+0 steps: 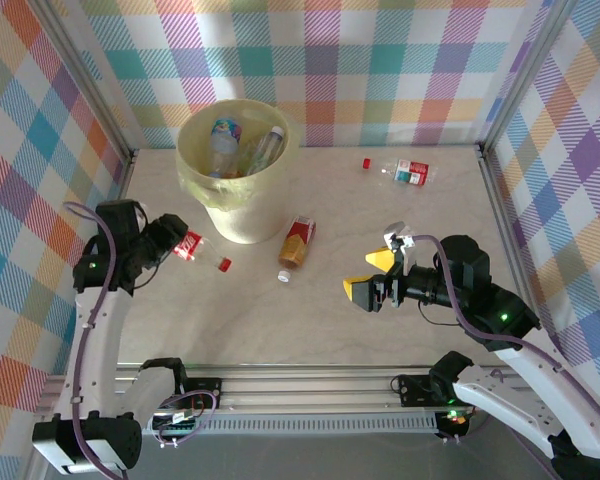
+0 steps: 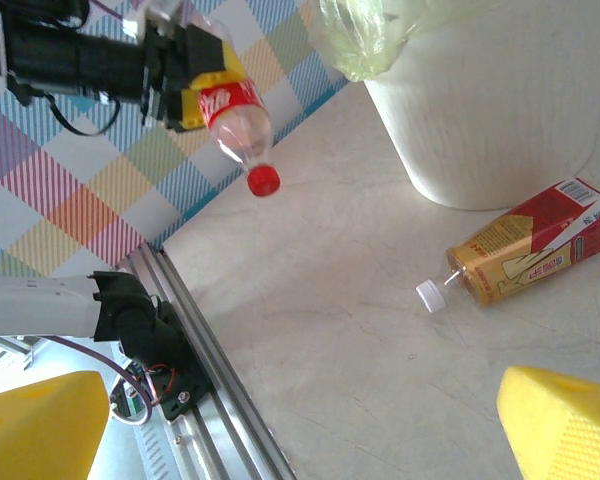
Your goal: Put the plastic bottles in the bin
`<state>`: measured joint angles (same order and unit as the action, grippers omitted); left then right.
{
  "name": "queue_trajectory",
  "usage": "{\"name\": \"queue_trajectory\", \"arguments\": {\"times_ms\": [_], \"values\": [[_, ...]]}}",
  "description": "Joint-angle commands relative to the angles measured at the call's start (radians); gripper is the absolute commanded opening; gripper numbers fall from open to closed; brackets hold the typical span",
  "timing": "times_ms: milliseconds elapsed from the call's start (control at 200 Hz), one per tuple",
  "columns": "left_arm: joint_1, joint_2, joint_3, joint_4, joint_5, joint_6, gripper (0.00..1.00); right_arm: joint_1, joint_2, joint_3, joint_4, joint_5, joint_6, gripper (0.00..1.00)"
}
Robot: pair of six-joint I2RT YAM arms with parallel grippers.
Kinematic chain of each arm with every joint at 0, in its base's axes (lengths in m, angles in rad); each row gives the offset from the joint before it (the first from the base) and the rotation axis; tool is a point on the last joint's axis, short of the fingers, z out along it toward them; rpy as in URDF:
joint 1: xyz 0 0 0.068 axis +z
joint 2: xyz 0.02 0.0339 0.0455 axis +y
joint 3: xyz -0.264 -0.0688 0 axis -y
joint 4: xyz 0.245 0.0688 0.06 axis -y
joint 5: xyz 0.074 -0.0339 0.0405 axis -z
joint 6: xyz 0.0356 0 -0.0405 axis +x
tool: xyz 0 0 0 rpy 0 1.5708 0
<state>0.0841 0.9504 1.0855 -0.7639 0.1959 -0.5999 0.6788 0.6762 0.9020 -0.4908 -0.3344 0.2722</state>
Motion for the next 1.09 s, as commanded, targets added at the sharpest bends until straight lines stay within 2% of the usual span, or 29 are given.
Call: {"name": "queue_trajectory", "arguments": {"times_ms": [0,340,575,935,1090], "values": [[0.014,0.020,0.133,-0.046,-0.009,0.082,0.51,-0.003,-0.015,0.036,0.013,-0.014,-0.018,1.00],[0.012,0.232,0.613,-0.039,0.020,0.214,0.52,-0.003,-0.029,0.043,0.009,-0.005,-0.021,1.00],[-0.008,0.388,0.821,0.025,0.034,0.264,0.52,-0.003,-0.017,0.052,0.009,-0.005,-0.022,1.00],[-0.158,0.632,1.094,0.022,-0.068,0.516,0.53,-0.003,-0.015,0.060,-0.004,0.003,-0.027,1.00],[-0.256,0.724,1.180,0.000,-0.129,0.669,0.56,-0.003,-0.013,0.062,-0.012,0.008,-0.028,1.00]]}}
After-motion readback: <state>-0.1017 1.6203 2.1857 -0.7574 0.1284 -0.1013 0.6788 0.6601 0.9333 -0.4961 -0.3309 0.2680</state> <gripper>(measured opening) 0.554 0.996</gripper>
